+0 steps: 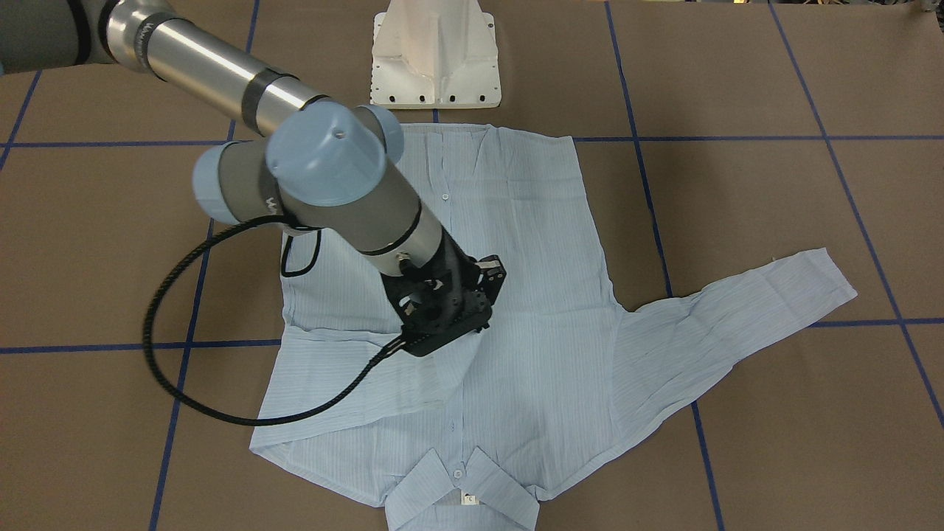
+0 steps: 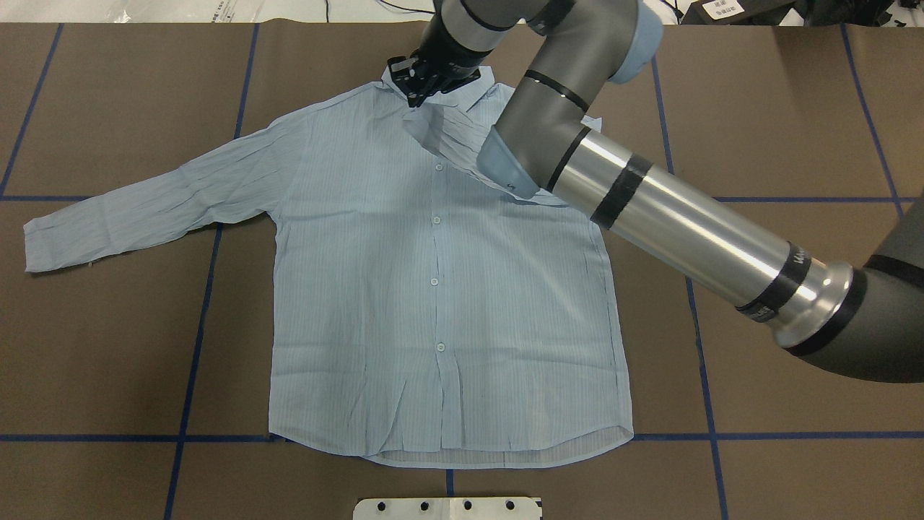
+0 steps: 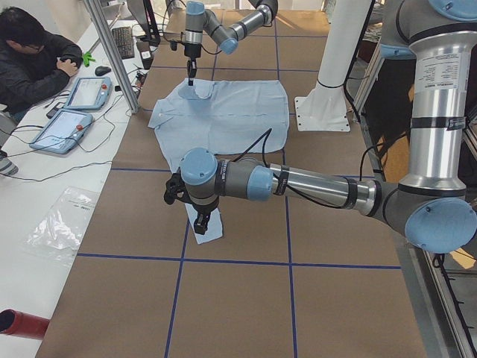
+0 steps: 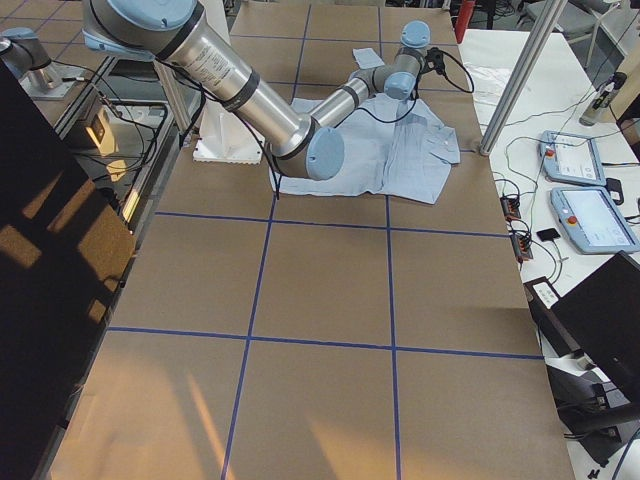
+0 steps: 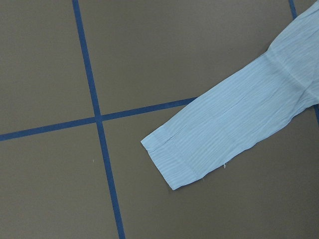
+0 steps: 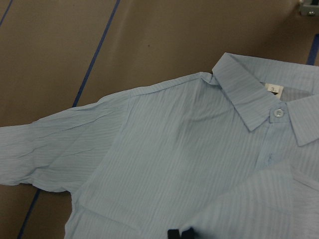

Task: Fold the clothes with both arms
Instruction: 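Reach the right gripper across to the sleeve cuff nearest the left arm, then fold the grasped sleeve across the shirt body with the right gripper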

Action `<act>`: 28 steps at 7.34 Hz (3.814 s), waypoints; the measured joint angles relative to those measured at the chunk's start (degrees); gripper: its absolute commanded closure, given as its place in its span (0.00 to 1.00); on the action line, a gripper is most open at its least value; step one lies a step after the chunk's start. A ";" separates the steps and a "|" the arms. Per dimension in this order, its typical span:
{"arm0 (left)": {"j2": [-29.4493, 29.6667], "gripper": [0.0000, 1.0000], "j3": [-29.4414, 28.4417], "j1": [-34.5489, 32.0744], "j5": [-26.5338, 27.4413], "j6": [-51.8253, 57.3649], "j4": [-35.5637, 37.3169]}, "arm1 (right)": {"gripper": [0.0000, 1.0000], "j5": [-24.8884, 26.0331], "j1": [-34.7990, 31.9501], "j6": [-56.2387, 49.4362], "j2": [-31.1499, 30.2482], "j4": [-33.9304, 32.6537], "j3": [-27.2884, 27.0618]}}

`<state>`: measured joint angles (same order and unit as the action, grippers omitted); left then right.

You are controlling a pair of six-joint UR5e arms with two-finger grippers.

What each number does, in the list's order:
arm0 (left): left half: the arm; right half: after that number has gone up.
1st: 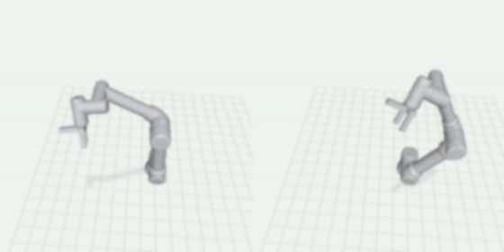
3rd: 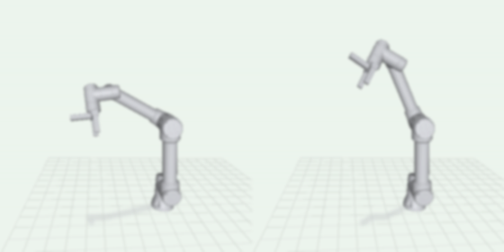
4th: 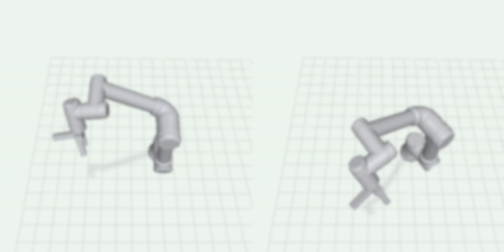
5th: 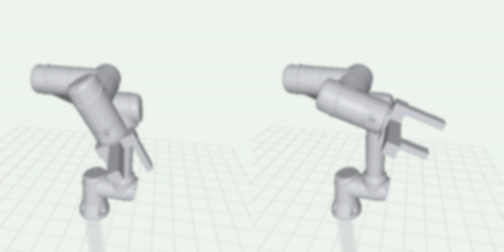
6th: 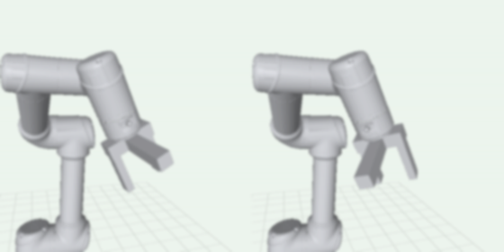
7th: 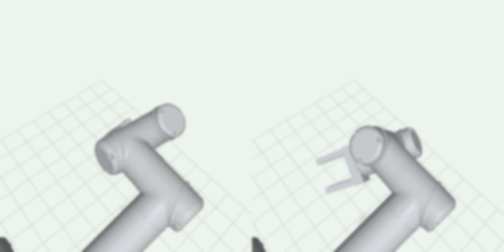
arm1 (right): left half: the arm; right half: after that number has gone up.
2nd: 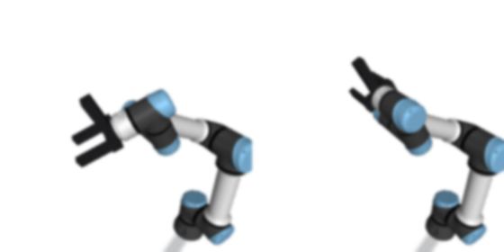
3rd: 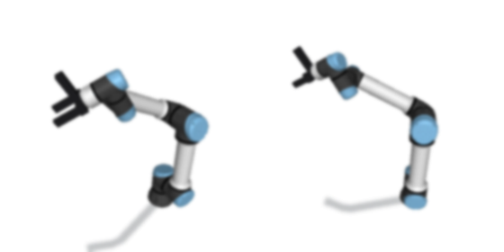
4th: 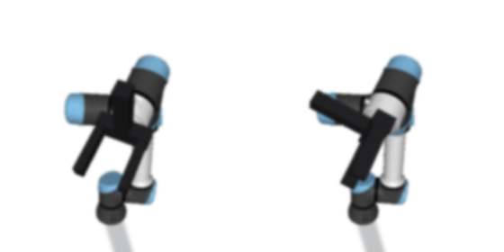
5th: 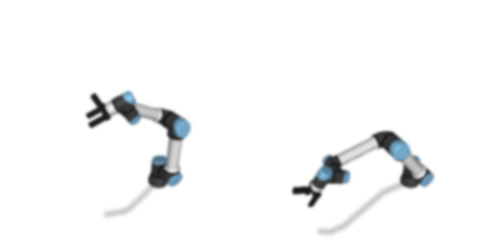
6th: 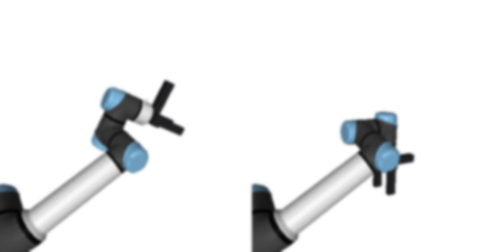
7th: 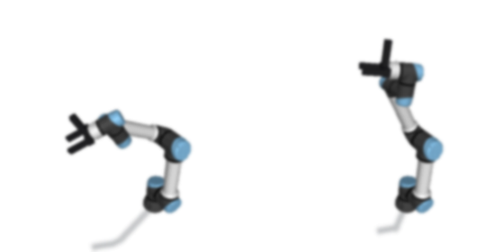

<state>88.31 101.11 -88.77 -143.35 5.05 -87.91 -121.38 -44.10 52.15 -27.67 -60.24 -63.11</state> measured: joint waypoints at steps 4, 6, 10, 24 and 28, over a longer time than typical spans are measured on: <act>0.02 0.00 -3.04 0.00 0.00 -0.03 -1.94 | 1.00 8.98 6.44 -1.02 7.47 0.12 10.12; 0.15 0.00 -3.29 0.00 -0.02 -0.11 -2.07 | 0.00 11.29 7.84 -1.30 7.71 0.42 11.50; 0.66 0.00 -2.73 0.00 -0.09 -1.45 -2.09 | 0.00 19.40 11.62 -0.59 7.65 5.70 11.69; 0.43 0.00 -3.25 0.00 0.03 -3.03 -4.29 | 0.04 28.32 14.57 25.12 10.35 11.53 28.48; 0.37 0.00 -3.28 0.00 0.08 -3.03 -4.31 | 0.04 28.43 14.61 24.89 12.58 14.92 31.35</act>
<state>88.68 97.82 -88.77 -143.27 2.02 -92.22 -92.95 -29.50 77.05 -15.09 -45.32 -31.76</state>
